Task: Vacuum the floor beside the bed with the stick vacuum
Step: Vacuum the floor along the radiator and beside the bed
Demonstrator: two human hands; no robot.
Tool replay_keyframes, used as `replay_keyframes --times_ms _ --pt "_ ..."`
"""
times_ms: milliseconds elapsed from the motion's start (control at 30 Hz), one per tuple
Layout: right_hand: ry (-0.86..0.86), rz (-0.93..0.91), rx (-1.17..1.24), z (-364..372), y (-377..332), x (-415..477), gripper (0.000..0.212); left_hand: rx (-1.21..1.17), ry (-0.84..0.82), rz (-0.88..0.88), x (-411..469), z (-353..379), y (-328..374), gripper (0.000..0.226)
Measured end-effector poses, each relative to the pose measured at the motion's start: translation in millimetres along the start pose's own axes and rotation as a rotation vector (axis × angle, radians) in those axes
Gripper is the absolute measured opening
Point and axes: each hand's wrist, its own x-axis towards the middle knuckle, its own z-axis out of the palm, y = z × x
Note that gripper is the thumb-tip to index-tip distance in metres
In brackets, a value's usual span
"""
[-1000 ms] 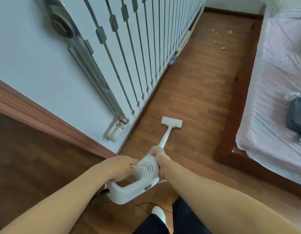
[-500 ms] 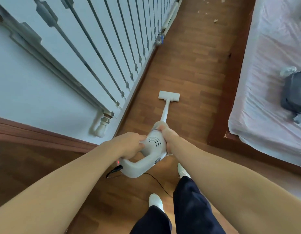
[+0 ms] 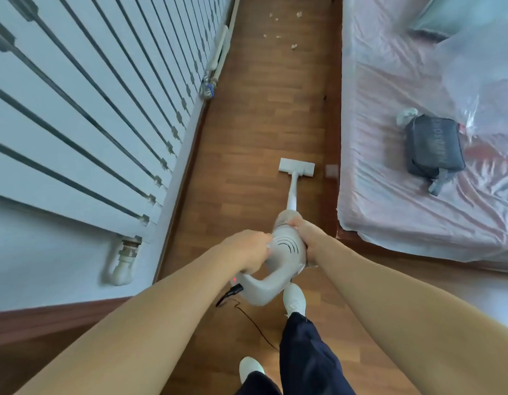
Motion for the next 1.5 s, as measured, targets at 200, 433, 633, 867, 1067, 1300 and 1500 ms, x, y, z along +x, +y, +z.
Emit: replay_keyframes --times_ms 200,433,633,867,1067,1300,1500 --pt "-0.047 -0.001 -0.018 -10.5 -49.1 8.4 0.047 0.082 0.003 -0.004 30.6 -43.7 9.4 0.031" --pt "-0.035 -0.068 -0.087 -30.2 -113.5 24.1 0.058 0.039 0.049 -0.033 85.1 -97.3 30.9 0.041" --pt "-0.031 -0.126 -0.059 -50.3 -177.3 44.0 0.061 -0.048 0.078 -0.06 135.6 -144.3 44.5 0.038" --pt "-0.045 -0.095 -0.07 -41.6 -197.9 39.5 0.051 -0.074 0.044 -0.058 144.2 -158.0 40.4 0.041" --pt "-0.071 -0.067 -0.091 -15.4 -186.9 18.4 0.038 -0.148 0.025 -0.109 117.1 -154.6 15.4 0.042" --pt "-0.1 -0.074 -0.153 26.3 -232.7 25.7 0.039 -0.19 0.056 -0.132 130.1 -185.4 -22.3 0.039" --pt "-0.105 -0.093 -0.201 82.2 -289.7 42.6 0.043 -0.205 0.102 -0.141 156.1 -225.8 -74.2 0.037"
